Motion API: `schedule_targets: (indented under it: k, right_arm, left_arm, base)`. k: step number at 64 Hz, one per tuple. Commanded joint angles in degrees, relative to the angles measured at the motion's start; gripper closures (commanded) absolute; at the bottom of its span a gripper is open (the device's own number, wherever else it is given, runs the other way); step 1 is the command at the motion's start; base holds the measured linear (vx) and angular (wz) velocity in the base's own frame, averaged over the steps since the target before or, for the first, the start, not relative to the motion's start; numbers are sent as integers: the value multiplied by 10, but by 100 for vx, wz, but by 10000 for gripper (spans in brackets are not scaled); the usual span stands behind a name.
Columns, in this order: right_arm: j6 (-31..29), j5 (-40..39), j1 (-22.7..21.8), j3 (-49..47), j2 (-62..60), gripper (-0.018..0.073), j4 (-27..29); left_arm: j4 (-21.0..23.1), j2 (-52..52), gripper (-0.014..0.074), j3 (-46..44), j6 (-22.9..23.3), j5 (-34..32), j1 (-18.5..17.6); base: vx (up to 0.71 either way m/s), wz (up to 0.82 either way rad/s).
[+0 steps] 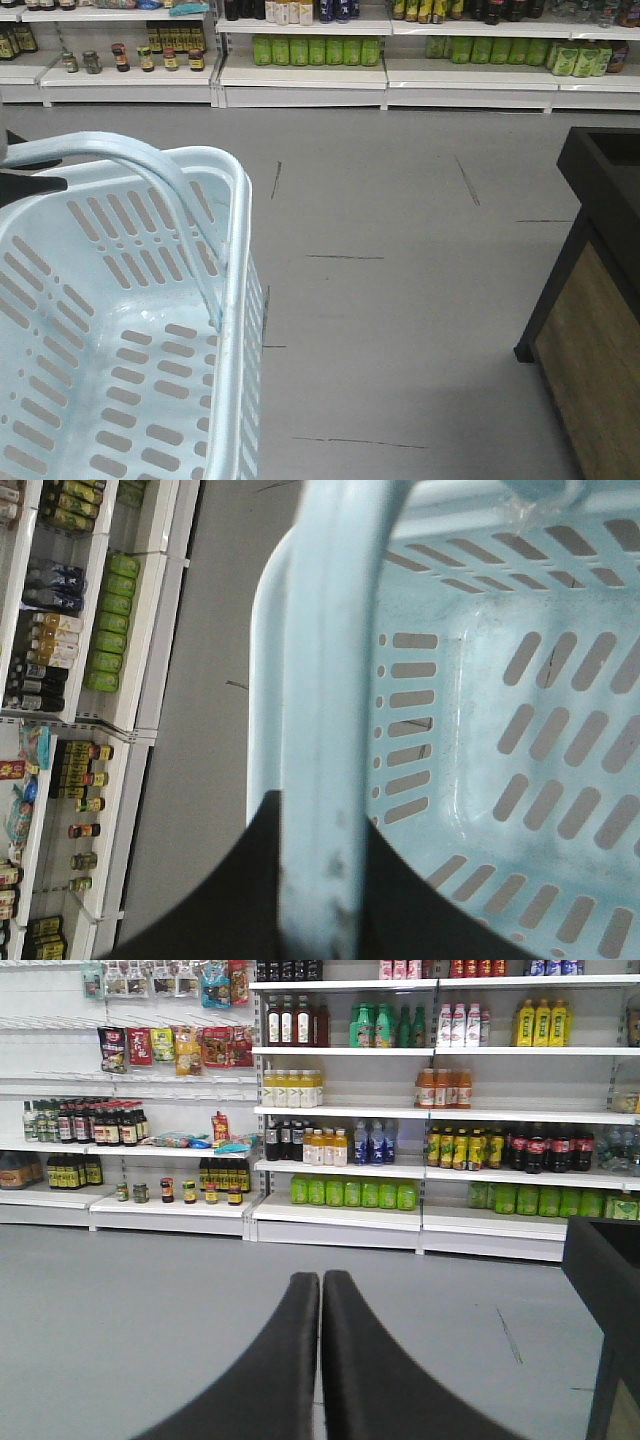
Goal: Pick three apples into basket with both arms
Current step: 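Drive the base toward the drink shelves carrying the basket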
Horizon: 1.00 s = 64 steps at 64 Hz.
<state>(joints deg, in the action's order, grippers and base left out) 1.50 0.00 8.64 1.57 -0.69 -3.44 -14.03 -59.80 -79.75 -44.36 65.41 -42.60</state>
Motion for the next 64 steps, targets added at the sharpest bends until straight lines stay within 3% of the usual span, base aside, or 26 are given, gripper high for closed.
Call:
schedule_targets:
  k: [1,64]
  right_arm:
    - [0,-42,0,8,-8,568,-4]
    - [0,-42,0,8,-8,568,-4]
  left_arm:
    - [-7,9,603,-17,9,-43,-2]
    - [-7,9,603,-17,9,-43,-2]
  base:
    - [11,20]
    - [13,2]
